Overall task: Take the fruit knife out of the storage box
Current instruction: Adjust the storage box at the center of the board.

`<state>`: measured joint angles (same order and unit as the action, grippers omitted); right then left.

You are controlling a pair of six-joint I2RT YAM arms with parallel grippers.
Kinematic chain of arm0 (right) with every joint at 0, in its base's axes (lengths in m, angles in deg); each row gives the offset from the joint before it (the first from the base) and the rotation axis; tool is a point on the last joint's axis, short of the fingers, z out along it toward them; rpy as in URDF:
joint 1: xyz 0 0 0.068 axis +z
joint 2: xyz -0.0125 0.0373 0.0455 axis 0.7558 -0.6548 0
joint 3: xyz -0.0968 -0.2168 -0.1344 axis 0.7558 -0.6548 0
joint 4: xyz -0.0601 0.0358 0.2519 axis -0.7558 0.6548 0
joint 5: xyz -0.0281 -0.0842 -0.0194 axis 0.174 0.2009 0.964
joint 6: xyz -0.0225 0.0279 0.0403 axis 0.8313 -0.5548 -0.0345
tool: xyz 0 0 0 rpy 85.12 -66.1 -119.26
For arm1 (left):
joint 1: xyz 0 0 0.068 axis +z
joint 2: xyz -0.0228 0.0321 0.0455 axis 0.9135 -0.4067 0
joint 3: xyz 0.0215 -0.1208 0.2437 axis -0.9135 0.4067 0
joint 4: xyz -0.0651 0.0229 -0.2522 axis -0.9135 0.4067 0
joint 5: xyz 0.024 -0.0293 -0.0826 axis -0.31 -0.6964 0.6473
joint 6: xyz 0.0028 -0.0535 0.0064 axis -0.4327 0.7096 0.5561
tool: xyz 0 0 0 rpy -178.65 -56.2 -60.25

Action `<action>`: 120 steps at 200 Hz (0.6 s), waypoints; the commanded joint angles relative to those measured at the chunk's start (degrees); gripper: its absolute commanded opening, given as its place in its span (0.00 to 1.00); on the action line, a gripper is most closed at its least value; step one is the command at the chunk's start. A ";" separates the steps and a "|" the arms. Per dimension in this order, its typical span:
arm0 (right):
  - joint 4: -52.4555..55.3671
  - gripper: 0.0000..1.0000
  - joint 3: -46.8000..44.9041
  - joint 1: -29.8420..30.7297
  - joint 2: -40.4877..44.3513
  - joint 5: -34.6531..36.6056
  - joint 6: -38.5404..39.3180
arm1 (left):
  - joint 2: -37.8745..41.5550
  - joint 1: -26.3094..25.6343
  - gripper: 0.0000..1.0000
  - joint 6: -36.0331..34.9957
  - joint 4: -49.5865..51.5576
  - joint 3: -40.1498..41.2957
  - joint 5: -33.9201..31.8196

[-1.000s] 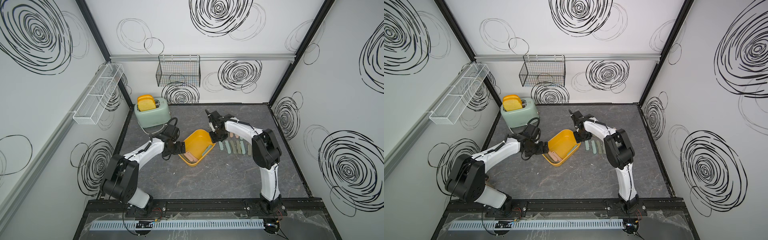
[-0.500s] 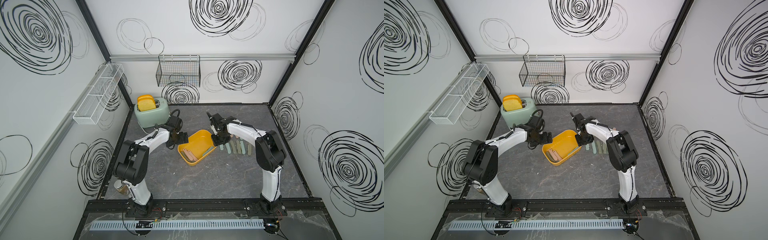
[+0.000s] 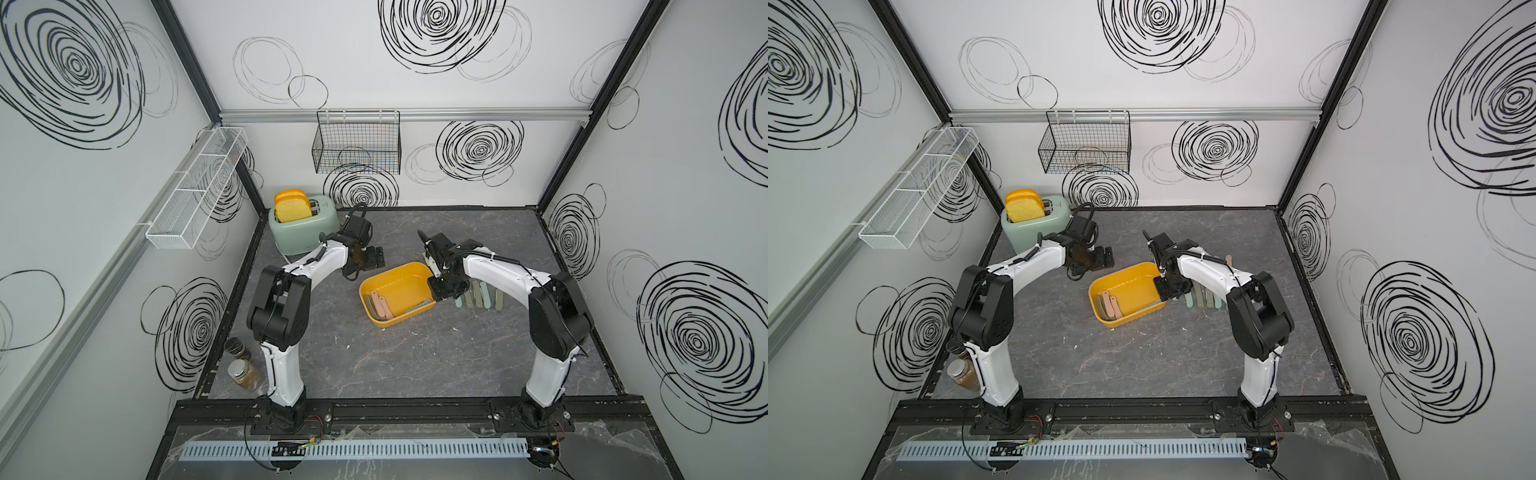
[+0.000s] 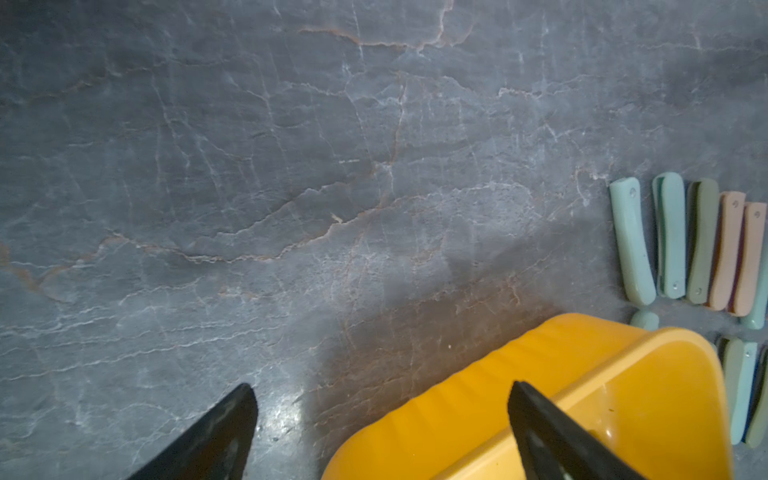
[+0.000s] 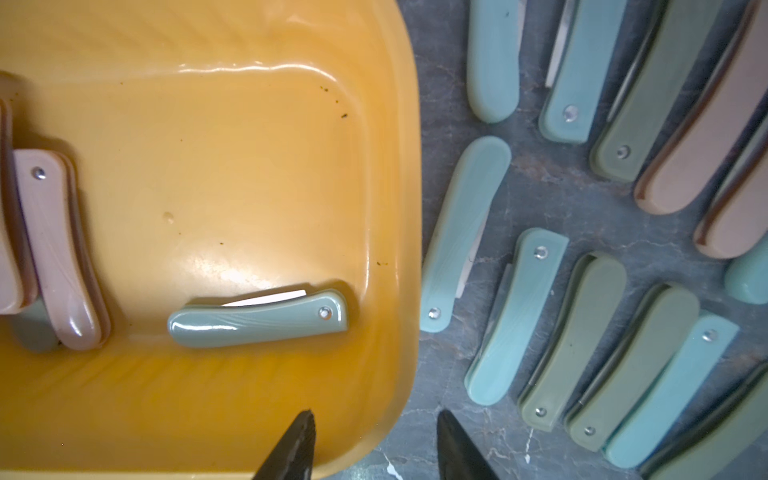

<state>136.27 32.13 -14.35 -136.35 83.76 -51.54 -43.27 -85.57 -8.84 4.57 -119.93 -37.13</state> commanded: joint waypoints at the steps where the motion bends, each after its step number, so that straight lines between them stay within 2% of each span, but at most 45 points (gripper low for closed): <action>1: 2.27 0.51 1.85 0.23 2.50 2.00 0.23 | 0.20 -1.87 0.98 -0.70 0.61 -2.05 0.11; 24: 3.93 0.53 8.73 0.06 1.58 4.45 0.17 | 4.39 -2.99 0.98 -1.15 2.34 -1.11 -1.64; 53: 5.28 0.53 17.15 0.74 -1.06 4.31 -0.66 | 15.57 -2.72 0.98 -0.33 3.20 4.78 -3.26; 120: 1.26 0.51 20.96 7.58 -7.81 -0.26 -2.94 | 45.20 2.55 0.98 0.69 10.30 22.85 -4.30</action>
<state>137.83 52.00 -10.20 -140.74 85.55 -52.98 -4.15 -84.44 -8.56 9.64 -101.40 -40.06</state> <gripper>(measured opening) 0.513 0.978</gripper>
